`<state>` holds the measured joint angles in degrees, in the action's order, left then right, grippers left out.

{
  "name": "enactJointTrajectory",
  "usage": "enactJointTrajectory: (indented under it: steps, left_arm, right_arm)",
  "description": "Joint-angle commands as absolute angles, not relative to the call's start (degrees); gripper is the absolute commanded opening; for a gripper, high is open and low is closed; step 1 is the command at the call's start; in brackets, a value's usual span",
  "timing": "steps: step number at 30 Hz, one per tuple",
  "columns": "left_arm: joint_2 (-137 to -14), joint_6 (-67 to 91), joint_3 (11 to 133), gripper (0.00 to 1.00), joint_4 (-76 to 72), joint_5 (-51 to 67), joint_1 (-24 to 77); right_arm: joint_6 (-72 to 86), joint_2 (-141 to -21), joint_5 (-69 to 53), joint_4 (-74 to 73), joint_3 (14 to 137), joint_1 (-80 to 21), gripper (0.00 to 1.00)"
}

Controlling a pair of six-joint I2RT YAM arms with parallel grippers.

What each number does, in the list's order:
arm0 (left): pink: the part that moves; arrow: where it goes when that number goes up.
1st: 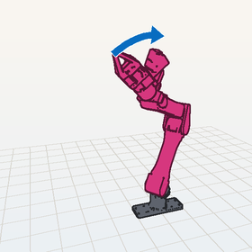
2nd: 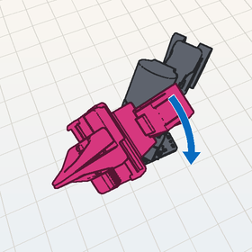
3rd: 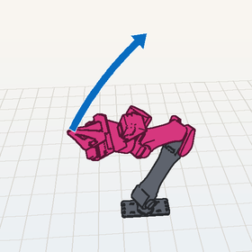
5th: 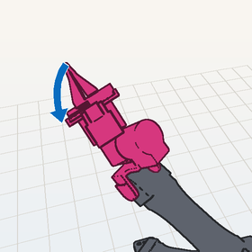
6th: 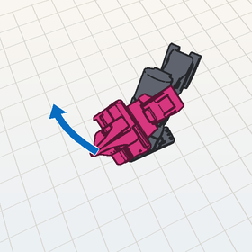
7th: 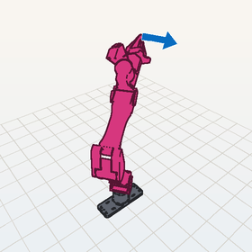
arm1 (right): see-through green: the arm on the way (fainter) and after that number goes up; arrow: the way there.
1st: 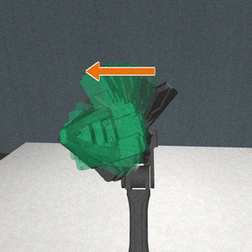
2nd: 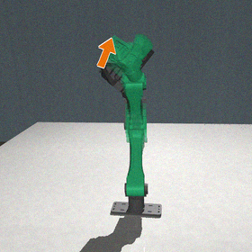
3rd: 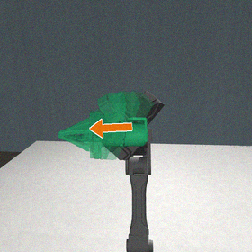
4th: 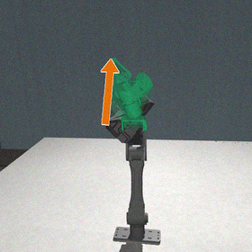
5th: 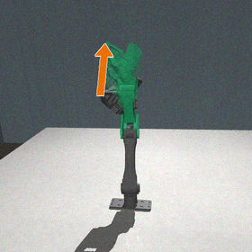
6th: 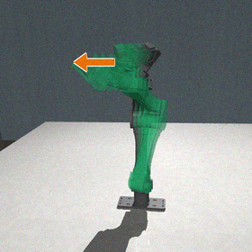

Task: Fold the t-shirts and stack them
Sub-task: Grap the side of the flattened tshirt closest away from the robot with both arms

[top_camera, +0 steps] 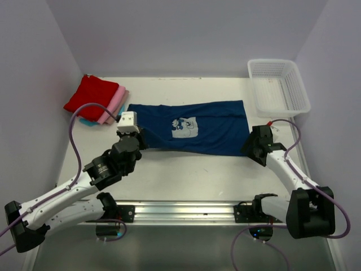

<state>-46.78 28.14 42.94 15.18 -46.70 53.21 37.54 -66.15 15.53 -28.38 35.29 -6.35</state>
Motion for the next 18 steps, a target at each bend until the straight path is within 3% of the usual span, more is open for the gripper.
enactJointTrajectory:
  steps: [1, 8, 12, 18]
  left_arm:
    - [-45.6, 23.9, 44.6, 0.0, 9.0, -46.2, 50.5]
    - [-46.2, 24.7, 43.5, 0.0, 8.0, -43.4, 47.3]
    - [-46.3, 25.0, 43.2, 0.0, 8.0, -42.8, 46.5]
    - [-46.2, 25.6, 43.2, 0.0, 8.6, -42.3, 45.6]
  right_arm:
    - [39.0, -64.5, 16.8, -27.1, 34.7, -4.5, 0.75]
    - [39.8, -64.9, 16.2, -26.0, 33.2, -3.3, 0.63]
    - [40.3, -66.7, 15.4, -23.8, 31.7, -2.9, 0.44]
    - [41.0, -69.4, 15.0, -20.6, 31.0, -2.5, 0.37]
